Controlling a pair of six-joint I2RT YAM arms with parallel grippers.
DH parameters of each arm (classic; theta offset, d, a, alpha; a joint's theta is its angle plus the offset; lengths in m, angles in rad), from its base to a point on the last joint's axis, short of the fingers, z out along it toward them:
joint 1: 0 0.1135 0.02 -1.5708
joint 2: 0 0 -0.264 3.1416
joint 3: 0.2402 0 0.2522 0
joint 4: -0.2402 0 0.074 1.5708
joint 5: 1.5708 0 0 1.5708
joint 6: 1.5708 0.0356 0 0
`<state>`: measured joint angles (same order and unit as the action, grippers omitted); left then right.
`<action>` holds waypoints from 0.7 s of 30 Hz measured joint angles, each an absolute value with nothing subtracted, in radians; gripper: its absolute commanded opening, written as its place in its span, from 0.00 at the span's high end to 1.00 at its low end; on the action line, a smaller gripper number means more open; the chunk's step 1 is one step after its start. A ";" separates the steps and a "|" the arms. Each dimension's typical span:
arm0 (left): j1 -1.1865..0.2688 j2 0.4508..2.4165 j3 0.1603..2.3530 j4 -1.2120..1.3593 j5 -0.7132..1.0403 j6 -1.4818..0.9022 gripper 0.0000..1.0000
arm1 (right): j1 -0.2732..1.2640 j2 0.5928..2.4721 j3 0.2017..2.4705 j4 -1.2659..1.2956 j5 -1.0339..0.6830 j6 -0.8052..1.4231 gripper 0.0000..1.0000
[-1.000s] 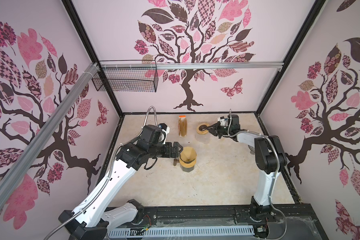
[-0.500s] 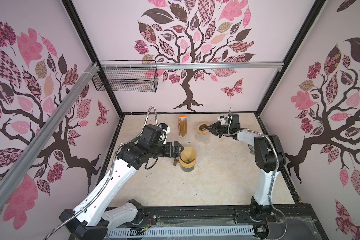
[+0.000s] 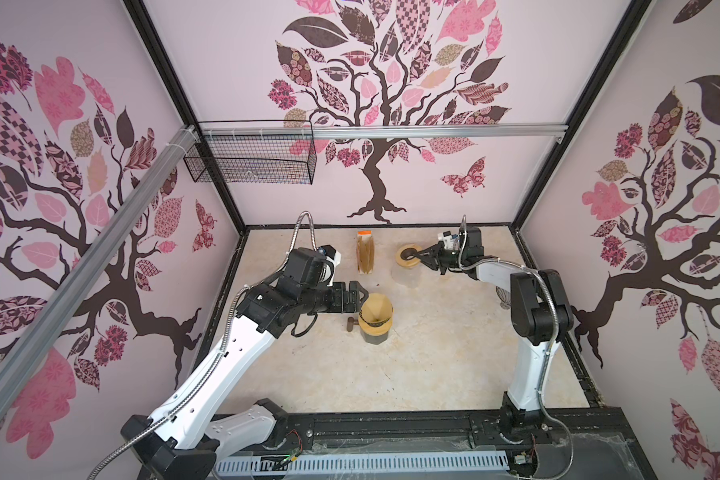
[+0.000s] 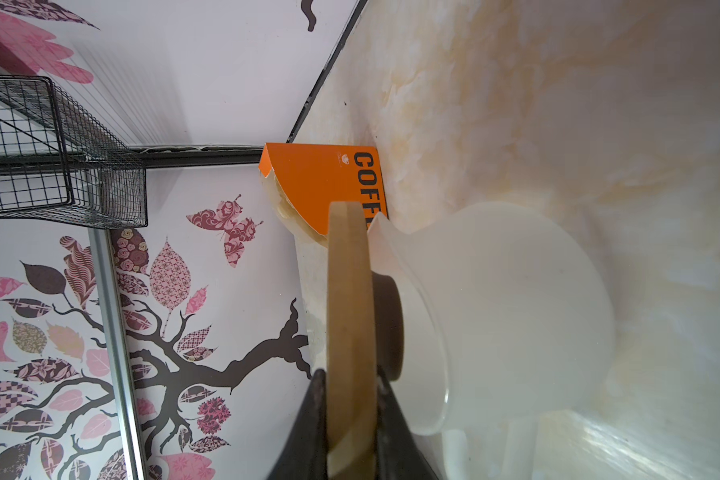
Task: Place the coffee filter in the dripper
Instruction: 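Lower the ring onto the pitcher's mouth and open the right gripper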
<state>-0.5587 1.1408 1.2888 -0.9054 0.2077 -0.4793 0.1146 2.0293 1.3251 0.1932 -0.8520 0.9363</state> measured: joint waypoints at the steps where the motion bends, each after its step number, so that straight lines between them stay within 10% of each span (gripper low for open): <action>1: -0.559 1.141 1.289 -0.905 0.208 -0.481 0.02 | 0.114 2.029 1.325 0.193 -0.852 0.936 0.86; 21: -0.559 1.130 1.286 -0.883 0.210 -0.523 0.02 | 0.107 2.029 1.299 0.191 -0.852 0.934 0.74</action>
<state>-0.5587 1.1301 1.2861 -0.8825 0.2104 -0.5232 0.1074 2.0289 1.2995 0.1913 -0.8520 0.9344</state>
